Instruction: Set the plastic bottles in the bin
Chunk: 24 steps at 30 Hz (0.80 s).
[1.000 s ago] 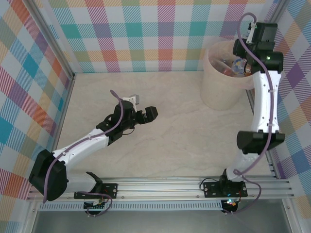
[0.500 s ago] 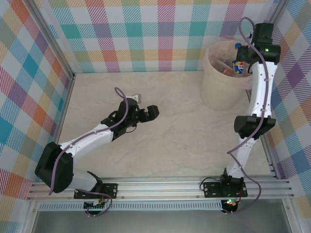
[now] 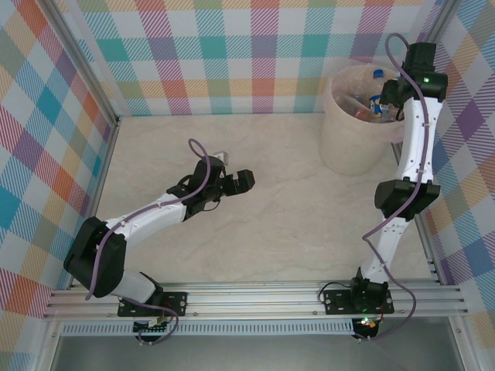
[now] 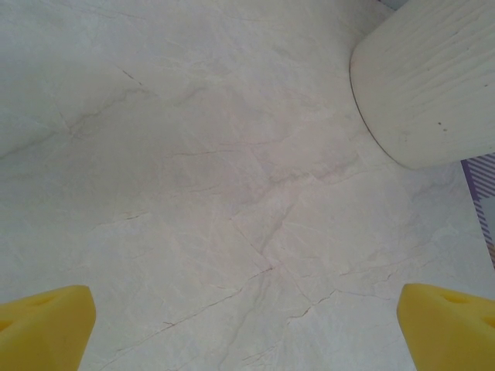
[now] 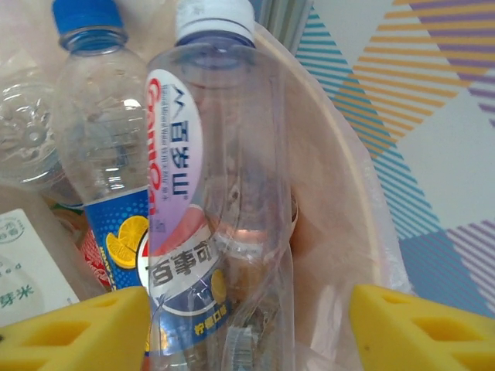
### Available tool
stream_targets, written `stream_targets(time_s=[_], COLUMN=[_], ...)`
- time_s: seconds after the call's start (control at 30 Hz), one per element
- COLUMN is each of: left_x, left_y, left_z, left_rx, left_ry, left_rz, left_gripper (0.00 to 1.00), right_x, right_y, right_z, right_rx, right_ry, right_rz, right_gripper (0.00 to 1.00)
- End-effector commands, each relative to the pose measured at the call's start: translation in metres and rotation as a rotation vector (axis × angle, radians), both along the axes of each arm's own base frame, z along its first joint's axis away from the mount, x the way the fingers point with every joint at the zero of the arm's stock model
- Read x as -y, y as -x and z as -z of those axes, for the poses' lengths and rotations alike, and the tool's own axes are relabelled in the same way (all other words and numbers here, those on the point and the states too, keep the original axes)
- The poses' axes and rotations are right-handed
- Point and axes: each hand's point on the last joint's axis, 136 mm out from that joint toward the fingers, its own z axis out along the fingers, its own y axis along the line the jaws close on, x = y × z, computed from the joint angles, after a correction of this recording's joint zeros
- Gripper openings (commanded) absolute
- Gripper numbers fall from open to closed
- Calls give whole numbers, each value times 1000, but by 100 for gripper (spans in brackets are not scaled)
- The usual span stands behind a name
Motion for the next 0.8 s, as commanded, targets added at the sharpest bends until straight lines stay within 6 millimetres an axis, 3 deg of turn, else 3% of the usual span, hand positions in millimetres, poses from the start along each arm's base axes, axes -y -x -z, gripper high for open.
stream_targets(time_s=[0.0,0.17,0.4,0.5,0.77], left_x=[-1,-1,-1,-1,-8], left_y=[-7,-6,-6,-6,-6], left_z=[-6,-3,-2,-2,-10], left_rx=[19,13,13,13,36], left_ry=[0,-1,1,2,0], left_rz=[1,0,-4,-1,-29], left_gripper=[100,100,100,100,100], right_x=[3,-19,-58,-62,-43], right_y=[3,6,25,30,26], right_z=[2,41,63,47,-52], right_rx=[-5,-117,-205,-174,125], right_ry=[-4,-115,-279,-279,-156], right_rz=[14,-43,-168,-183,-130], right_gripper=[58,43,42,46,57])
